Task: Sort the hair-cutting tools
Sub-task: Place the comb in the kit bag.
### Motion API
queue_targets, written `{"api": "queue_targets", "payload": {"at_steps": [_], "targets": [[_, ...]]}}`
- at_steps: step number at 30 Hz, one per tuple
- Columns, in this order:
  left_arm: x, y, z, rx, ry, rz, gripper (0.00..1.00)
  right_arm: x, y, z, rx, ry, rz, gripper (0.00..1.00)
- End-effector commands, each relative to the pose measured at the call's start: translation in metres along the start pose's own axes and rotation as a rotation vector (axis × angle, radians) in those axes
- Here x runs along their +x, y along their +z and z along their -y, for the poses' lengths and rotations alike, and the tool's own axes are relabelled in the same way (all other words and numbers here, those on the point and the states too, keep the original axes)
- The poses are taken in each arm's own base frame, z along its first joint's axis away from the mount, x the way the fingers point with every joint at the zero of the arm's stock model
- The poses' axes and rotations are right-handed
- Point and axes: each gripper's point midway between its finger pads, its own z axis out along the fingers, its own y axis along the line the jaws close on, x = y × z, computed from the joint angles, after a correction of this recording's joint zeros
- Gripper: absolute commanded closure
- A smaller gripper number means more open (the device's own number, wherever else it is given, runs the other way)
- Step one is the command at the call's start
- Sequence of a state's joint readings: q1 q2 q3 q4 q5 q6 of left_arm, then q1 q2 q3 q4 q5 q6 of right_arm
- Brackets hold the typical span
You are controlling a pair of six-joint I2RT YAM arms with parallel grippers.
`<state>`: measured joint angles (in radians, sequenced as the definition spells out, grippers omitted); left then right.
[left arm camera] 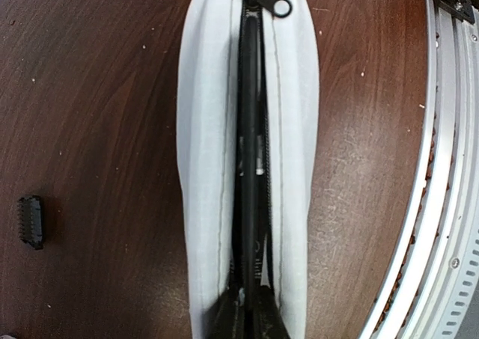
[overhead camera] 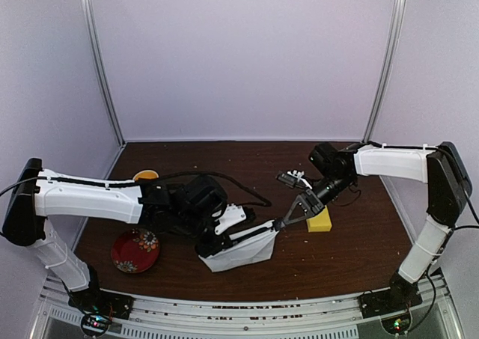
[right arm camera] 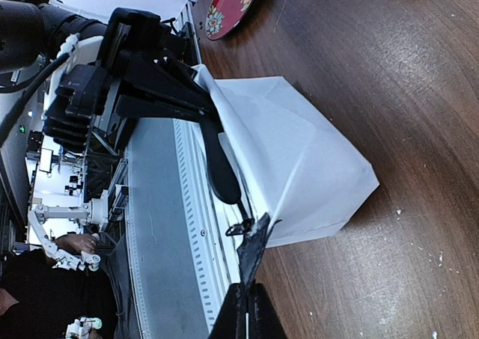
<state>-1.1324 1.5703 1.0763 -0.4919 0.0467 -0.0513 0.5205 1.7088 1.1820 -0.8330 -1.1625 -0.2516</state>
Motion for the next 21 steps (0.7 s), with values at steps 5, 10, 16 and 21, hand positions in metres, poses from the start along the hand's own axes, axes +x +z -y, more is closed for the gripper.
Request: {"api": "queue_targets", "payload": {"at_steps": [5,10,16,21], "targets": [[0.017,0.005,-0.001,-0.011,-0.020,-0.105,1.00,-0.005,-0.010,-0.014,0.015,-0.072,0.035,1.00],[0.018,0.008,-0.003,-0.019,-0.018,-0.138,1.00,-0.004,-0.010,-0.014,0.018,-0.076,0.037,1.00],[0.009,0.005,-0.005,-0.047,-0.027,-0.126,0.86,-0.002,-0.008,-0.011,0.021,-0.074,0.032,1.00],[-0.010,-0.013,-0.006,-0.062,-0.045,-0.060,0.68,-0.002,-0.008,-0.009,0.025,-0.077,0.028,1.00]]}}
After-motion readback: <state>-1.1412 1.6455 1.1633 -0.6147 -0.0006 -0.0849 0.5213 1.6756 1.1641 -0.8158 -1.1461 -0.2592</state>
